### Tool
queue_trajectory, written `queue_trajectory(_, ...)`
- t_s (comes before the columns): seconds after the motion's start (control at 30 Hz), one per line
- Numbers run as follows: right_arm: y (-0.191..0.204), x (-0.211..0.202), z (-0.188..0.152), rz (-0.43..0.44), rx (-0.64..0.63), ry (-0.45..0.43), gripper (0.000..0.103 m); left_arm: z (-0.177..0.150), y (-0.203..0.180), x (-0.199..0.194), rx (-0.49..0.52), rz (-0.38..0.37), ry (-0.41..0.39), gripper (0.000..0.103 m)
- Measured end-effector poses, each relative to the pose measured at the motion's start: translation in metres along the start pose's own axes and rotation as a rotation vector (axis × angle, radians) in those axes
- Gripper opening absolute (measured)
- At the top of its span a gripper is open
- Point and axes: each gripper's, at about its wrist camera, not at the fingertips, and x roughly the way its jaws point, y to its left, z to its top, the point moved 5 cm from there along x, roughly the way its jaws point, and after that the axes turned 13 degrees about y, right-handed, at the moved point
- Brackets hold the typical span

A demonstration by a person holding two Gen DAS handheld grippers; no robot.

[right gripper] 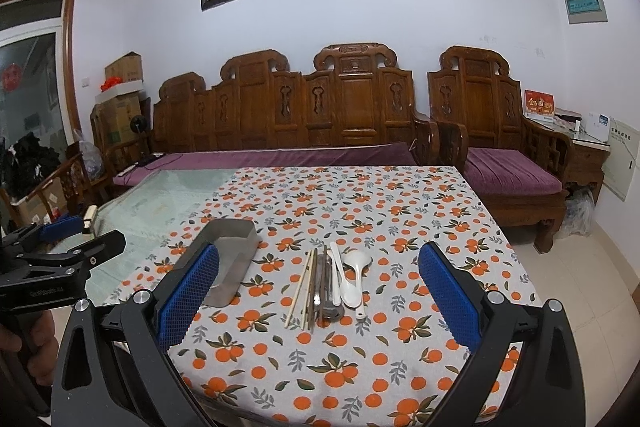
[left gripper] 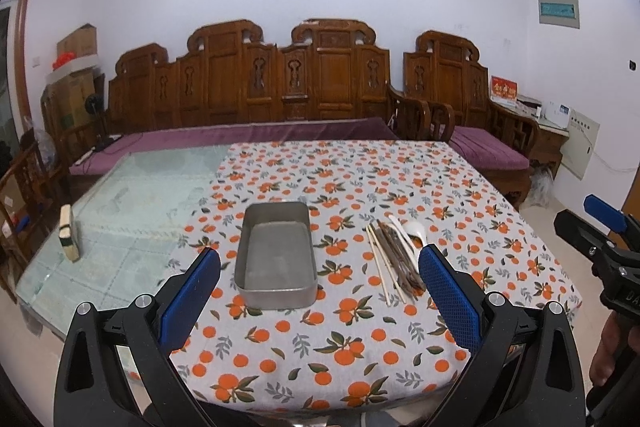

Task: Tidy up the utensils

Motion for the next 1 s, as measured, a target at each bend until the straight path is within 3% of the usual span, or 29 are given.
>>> queue_trajectory(0.2,-0.005,0.022,-0.011,0.013,-0.001,0.038,0.099,-0.006,0.003,0.025,-0.009,-0.01,0.048,0.096)
queue_trajectory(0.37,-0.003,0.043,-0.016,0.042,-0.019,0.077,0.085,-0.009,0.004,0.038,-0.009,-0.018,0.075,0.096)
queue_trajectory(0.43,0.0,0.053,-0.015,0.048,-0.033,0.106,0.074,-0.009,0.003,0.044,-0.005,-0.027,0.087,0.096)
queue_trajectory(0.57,0.006,0.071,-0.006,0.064,-0.065,0.132,0.069,-0.008,0.001,0.059,-0.007,-0.053,0.118,0.096)
queue_trajectory(0.8,0.001,0.112,0.014,0.076,-0.127,0.197,0.066,-0.004,-0.009,0.082,0.039,-0.088,0.154,0.096)
queue_trajectory(1.0,-0.02,0.148,-0.003,0.058,-0.202,0.264,0.066,-0.001,-0.017,0.101,0.043,-0.118,0.161,0.096)
